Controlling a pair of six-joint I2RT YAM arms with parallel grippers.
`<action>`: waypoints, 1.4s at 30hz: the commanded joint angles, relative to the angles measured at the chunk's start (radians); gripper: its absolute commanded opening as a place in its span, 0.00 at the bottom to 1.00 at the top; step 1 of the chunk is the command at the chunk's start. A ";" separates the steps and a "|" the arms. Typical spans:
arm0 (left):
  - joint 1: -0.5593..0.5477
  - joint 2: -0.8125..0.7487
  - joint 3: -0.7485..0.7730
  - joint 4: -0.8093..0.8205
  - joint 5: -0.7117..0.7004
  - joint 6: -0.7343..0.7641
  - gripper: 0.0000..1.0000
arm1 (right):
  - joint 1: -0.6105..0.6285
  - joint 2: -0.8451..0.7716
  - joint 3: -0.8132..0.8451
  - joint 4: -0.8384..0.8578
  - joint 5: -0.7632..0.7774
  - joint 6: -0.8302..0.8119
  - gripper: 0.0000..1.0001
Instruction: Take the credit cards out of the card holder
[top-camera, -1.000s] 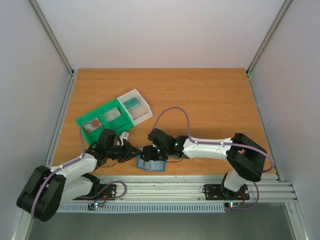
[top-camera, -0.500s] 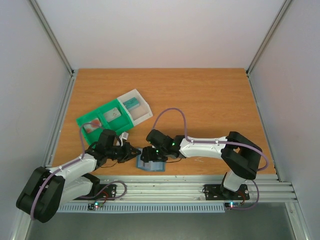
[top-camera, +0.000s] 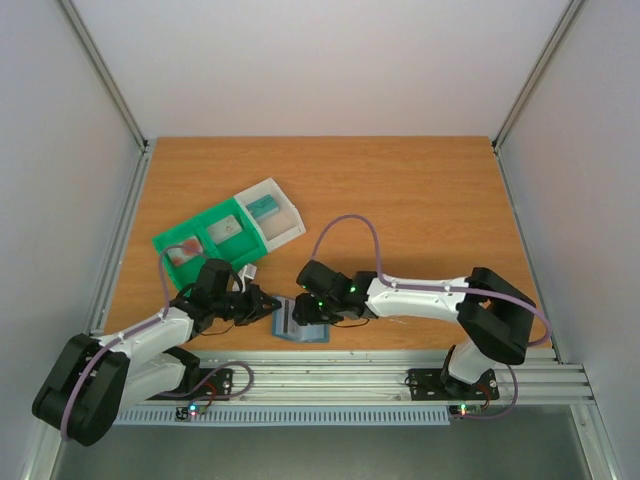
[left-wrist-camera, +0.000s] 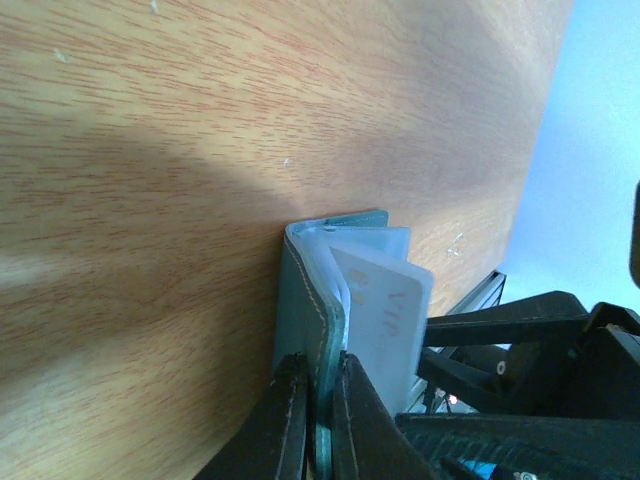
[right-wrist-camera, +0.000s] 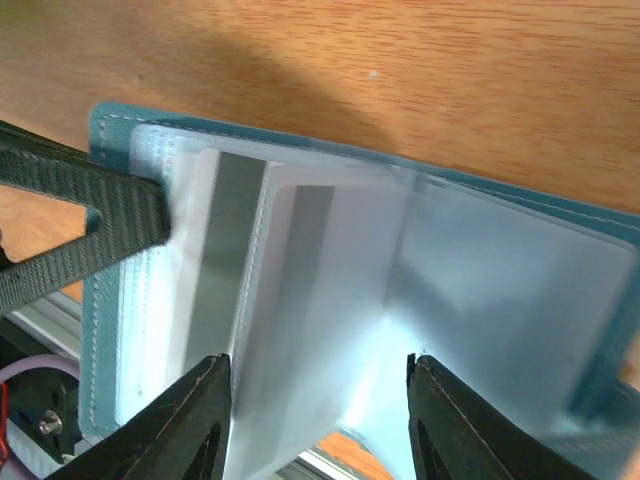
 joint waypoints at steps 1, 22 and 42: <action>-0.005 -0.021 0.029 -0.010 0.000 0.020 0.01 | 0.005 -0.077 -0.047 -0.103 0.117 -0.011 0.47; -0.005 -0.144 0.133 -0.324 -0.162 0.100 0.48 | 0.005 -0.162 -0.085 -0.055 0.111 -0.045 0.13; -0.064 -0.066 0.084 -0.081 -0.064 0.013 0.43 | 0.003 -0.031 -0.085 -0.029 0.134 -0.038 0.11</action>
